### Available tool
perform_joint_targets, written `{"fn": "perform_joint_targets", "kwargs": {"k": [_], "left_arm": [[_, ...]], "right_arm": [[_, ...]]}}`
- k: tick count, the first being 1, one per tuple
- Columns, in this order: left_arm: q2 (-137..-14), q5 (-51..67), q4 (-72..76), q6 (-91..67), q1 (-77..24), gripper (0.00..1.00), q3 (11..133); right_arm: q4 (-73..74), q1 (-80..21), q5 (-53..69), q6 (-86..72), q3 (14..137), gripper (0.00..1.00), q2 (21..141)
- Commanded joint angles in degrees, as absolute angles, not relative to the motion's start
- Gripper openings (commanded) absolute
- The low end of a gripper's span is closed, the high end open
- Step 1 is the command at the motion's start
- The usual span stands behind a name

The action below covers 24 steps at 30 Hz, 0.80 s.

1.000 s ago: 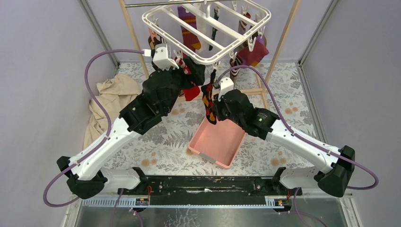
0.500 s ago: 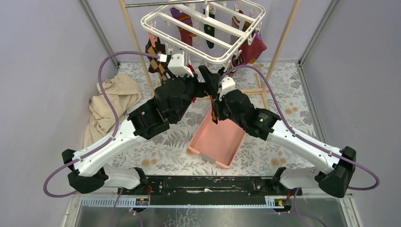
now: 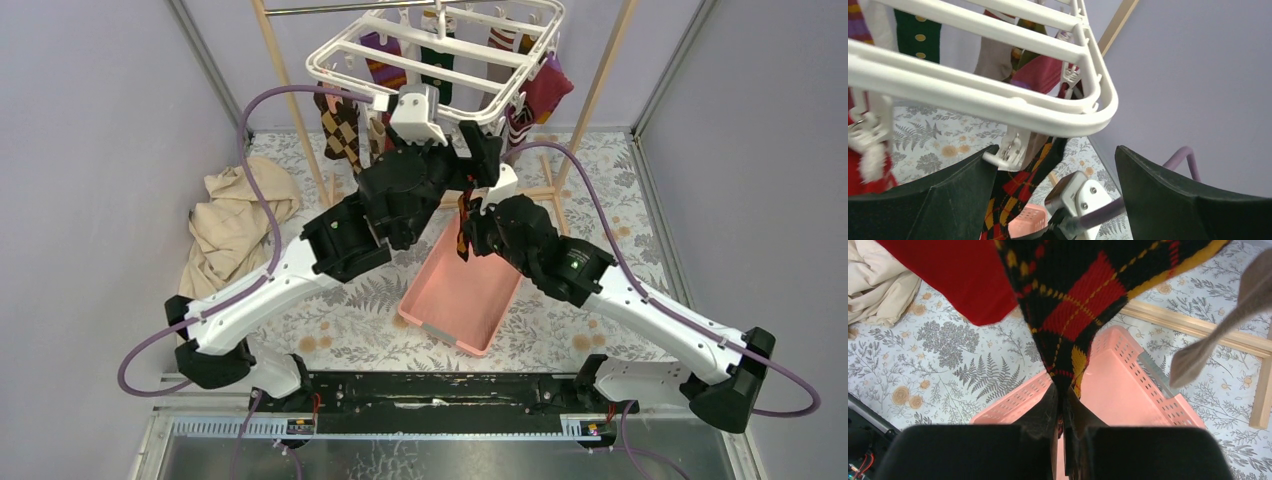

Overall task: Remove the socks clipped to the hanger
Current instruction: Remove the sock from the hanger.

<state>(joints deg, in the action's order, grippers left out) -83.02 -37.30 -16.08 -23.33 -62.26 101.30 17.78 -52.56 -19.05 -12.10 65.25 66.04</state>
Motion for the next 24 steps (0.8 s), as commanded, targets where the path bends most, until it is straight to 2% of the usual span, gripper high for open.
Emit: {"fn": "perform_joint_targets", "kwargs": {"k": [1,11,24], "left_arm": [[-86.6,-38.1,-14.2,-20.2,-62.9,0.93,105.5],[-90.8,-38.9,-13.9,-18.4,-62.9,0.93,109.5],[-91.1,-37.6,-9.8,-13.2,-62.9,0.92,107.3]], "right_arm": [[16.5,-53.3,-20.7,-11.5,64.8,0.0,63.8],[17.4,-53.3,-21.2,-11.0,64.4,0.0,62.4],[19.4,-53.3,-20.9,-10.6,64.3,0.0,59.6]]}}
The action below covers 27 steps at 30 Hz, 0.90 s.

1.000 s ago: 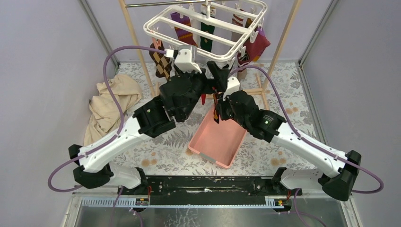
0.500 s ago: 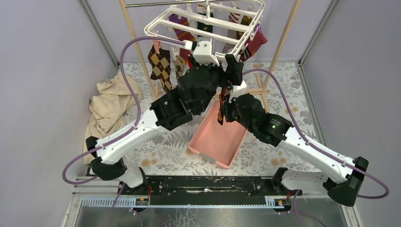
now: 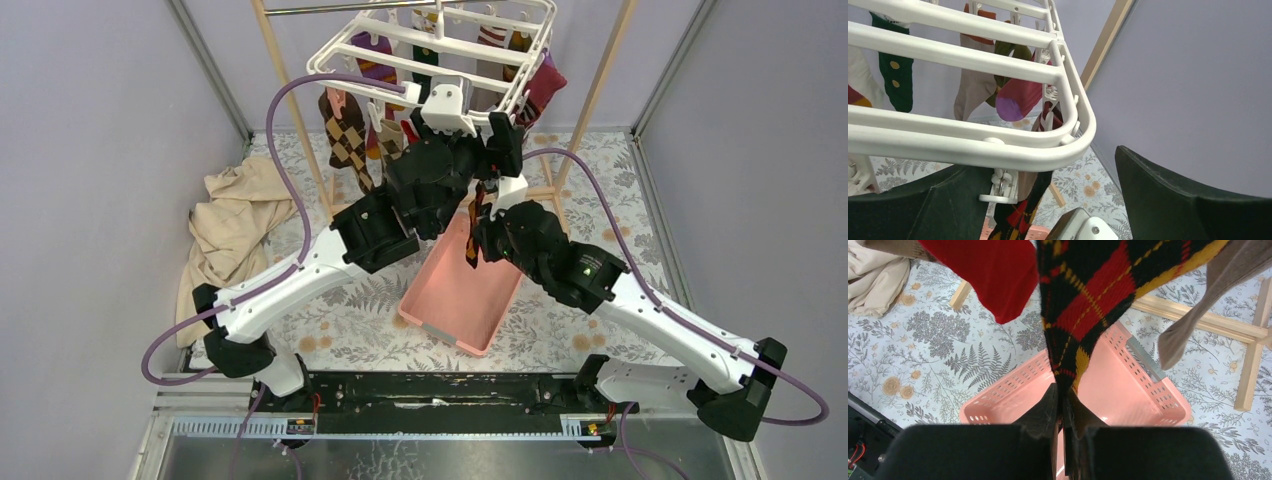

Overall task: Remove the socks clipped to the hanger
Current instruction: Remove the sock from the hanger.

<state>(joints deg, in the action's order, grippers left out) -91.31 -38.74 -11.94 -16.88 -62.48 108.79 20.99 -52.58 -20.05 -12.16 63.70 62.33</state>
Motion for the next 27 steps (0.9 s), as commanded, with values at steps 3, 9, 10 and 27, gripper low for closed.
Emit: {"fn": "perform_joint_targets", "kwargs": {"k": [3,9,10,27], "left_arm": [[-89.0,-36.4,-10.9,-13.4,-62.8,0.92,105.4],[-78.9,-31.6,-11.1,-16.7,-63.1,0.92,93.6],[-77.0,-30.7,-10.9,-16.9,-63.3,0.92,91.5],[-62.2,-24.7,-4.6,-19.0,-68.7,0.89,62.8]], "right_arm": [[19.8,-53.3,-20.3,-10.6,64.4,0.0,58.6],[19.6,-53.3,-20.1,-10.3,64.3,0.0,58.2],[19.4,-53.3,-20.1,-10.4,64.2,0.0,58.2],[19.7,-53.3,-14.9,-14.0,69.9,0.0,58.8]]}}
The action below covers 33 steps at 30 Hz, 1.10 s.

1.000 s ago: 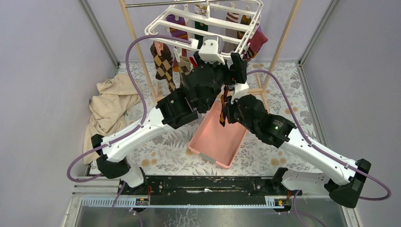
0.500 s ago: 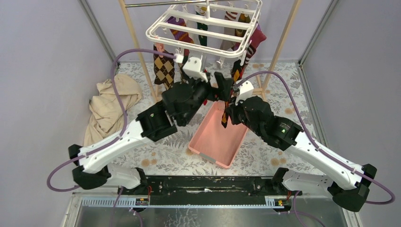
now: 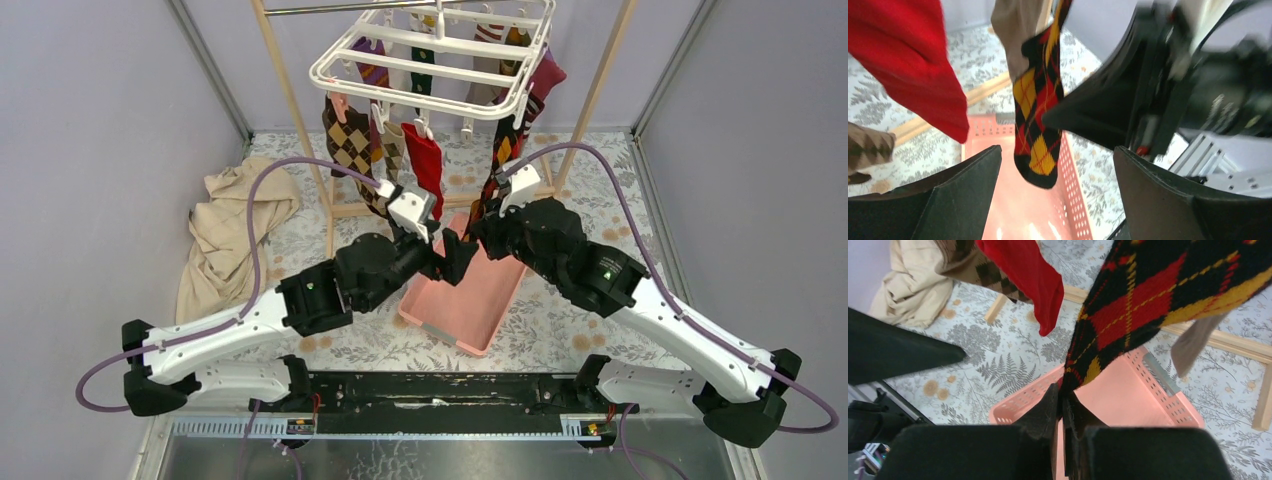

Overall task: Remove the socks clipped to the hanger
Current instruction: Remove the sock from the hanger.

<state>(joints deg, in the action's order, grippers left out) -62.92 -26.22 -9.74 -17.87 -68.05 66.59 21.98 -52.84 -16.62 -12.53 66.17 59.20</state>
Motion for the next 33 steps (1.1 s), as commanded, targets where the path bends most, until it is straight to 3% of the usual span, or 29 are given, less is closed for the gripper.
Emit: {"fn": "perform_joint_targets", "kwargs": {"k": [1,9,16,33], "left_arm": [[-61.8,-25.1,-3.4,-18.9,-68.7,0.89,61.4],[-57.2,-33.4,2.6,-18.7,-68.7,0.92,52.3],[-57.2,-39.5,1.2,-19.2,-68.7,0.92,51.6],[-67.5,-30.5,14.3,-16.1,-68.7,0.95,49.8]], "right_arm": [[19.7,-53.3,-14.8,-14.1,70.2,0.0,59.0],[23.7,-53.3,-21.0,-14.9,71.9,0.0,62.2],[22.3,-53.1,-22.3,-15.3,69.1,0.0,62.4],[24.6,-52.7,-12.1,-17.1,74.2,0.0,60.7]]}}
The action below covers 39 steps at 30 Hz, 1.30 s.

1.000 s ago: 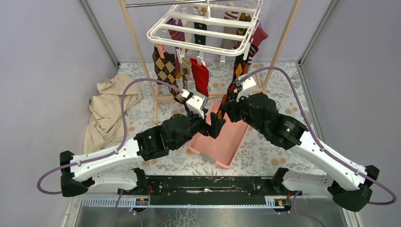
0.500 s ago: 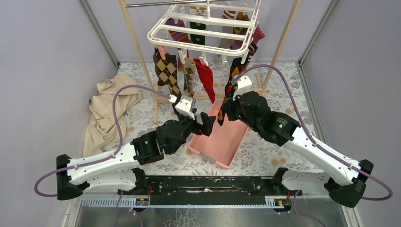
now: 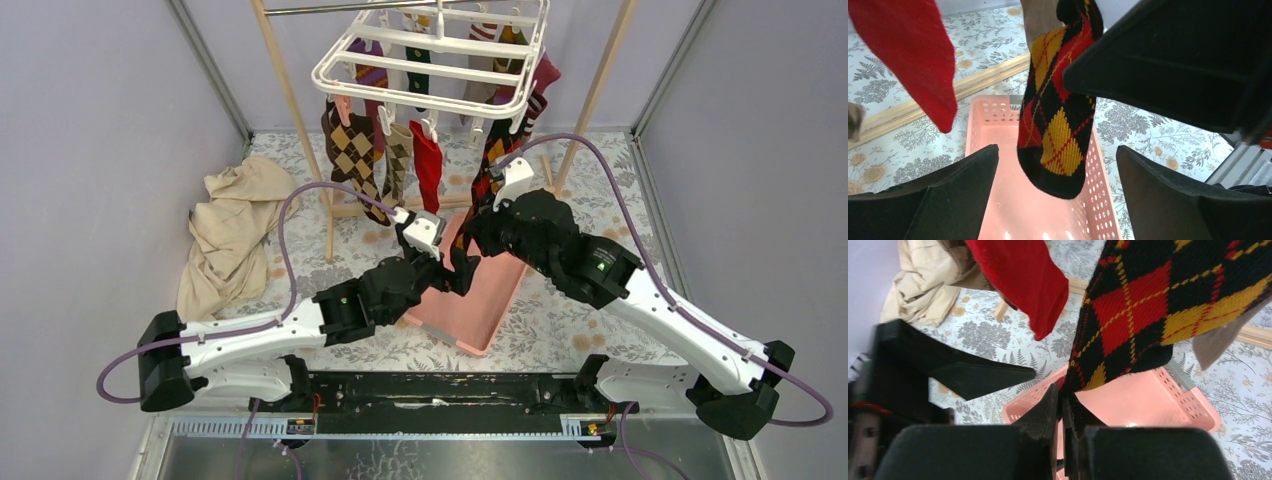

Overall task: Remove the socks clipped to the hanger
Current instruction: Remove the sock from the hanger.

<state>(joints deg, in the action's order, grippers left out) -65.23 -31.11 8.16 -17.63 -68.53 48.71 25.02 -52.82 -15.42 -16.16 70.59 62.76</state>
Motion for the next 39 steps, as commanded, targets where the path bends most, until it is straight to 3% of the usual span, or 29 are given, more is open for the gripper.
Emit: {"fn": "perform_joint_targets", "kwargs": {"k": [1,4,6,14,20,23,28,39], "left_arm": [[-68.1,-30.5,14.7,-15.9,-68.7,0.95,49.9],[-69.4,-30.7,16.5,-15.4,-68.7,0.93,50.0],[-70.3,-31.6,16.8,-15.2,-68.7,0.85,50.7],[-73.9,-34.0,12.5,-14.1,-68.6,0.14,56.5],[-73.6,-34.8,11.1,-14.6,-68.4,0.09,57.3],[-72.5,-35.0,8.9,-15.6,-67.5,0.09,57.5],[-69.7,-30.3,3.8,-19.9,-62.8,0.09,57.4],[-65.7,-17.1,-4.2,-24.0,-52.3,0.1,58.6]], "right_arm": [[24.8,-52.7,-11.5,-17.3,74.5,0.0,60.5],[25.7,-52.6,-10.3,-17.6,75.1,0.0,59.8],[26.3,-52.6,-9.9,-17.8,75.3,0.0,59.4],[28.1,-52.6,-11.1,-18.3,74.0,0.0,57.6],[28.9,-52.6,-13.0,-18.7,72.3,0.21,56.6],[30.0,-52.6,-15.3,-18.8,72.2,0.48,55.6],[32.0,-52.5,-20.8,-18.8,73.2,0.75,52.7],[24.7,-52.4,-28.6,-13.4,75.8,0.84,49.2]]}}
